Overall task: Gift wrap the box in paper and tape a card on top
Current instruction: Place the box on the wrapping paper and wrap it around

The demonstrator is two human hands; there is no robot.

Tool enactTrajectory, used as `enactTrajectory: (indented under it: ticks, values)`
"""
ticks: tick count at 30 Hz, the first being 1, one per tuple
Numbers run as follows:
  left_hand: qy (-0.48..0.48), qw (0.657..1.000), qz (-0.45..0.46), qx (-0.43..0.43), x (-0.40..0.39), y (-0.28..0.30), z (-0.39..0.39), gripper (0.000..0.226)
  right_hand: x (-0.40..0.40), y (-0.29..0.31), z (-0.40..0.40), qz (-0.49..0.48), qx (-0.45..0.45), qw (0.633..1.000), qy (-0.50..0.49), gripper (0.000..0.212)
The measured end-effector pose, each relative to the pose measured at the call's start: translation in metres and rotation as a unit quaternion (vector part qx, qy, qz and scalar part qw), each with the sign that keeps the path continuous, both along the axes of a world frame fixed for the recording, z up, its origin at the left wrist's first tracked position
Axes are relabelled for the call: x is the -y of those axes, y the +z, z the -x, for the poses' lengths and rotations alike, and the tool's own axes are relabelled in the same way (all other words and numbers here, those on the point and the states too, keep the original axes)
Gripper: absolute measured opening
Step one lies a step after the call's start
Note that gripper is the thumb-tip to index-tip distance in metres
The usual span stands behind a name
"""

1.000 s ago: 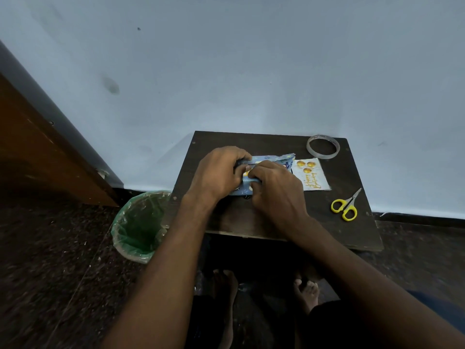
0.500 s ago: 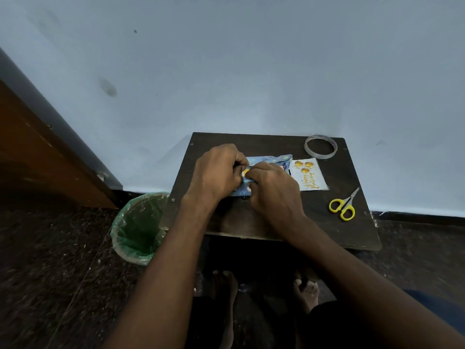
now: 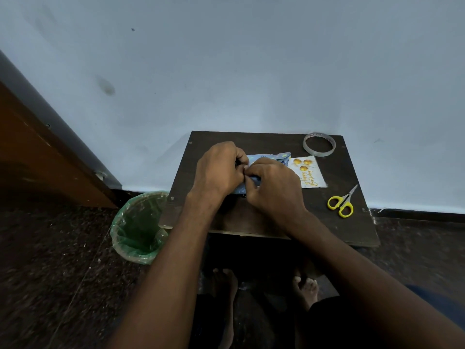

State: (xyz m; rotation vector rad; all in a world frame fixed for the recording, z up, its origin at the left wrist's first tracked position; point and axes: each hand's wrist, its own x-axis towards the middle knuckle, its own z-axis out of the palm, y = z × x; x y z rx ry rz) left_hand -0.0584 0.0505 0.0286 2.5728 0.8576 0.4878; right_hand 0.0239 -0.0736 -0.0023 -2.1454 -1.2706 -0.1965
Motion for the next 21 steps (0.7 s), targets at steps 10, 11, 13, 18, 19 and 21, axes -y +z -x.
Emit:
enactTrajectory:
  ticks: [10, 11, 13, 18, 19, 21]
  values:
    - [0.038, 0.999, -0.008, 0.004, 0.005, 0.001, -0.006, 0.017, -0.002, 0.000, -0.011, -0.028, -0.009, 1.000, 0.000, 0.013]
    - [0.042, 0.999, -0.006, 0.002, 0.006, 0.001, -0.006, 0.019, -0.002, -0.001, -0.013, -0.024, -0.011, 1.000, 0.005, 0.020]
    - [0.046, 0.999, 0.006, 0.003, 0.006, -0.001, -0.007, 0.020, -0.002, -0.002, -0.015, -0.023, -0.012, 1.000, 0.015, 0.028]
    - [0.005, 0.997, 0.047, 0.053, 0.001, -0.009, -0.010, 0.035, -0.006, -0.003, -0.019, -0.034, -0.039, 0.998, 0.020, 0.036]
    - [-0.012, 0.997, 0.048, 0.061, 0.001, -0.010, -0.010, 0.040, -0.007, -0.003, -0.019, -0.033, -0.038, 0.999, 0.021, 0.037]
    - [-0.030, 0.996, 0.043, 0.071, 0.003, -0.010, -0.009, 0.048, -0.006, -0.002, -0.018, -0.035, -0.036, 0.998, 0.026, 0.038]
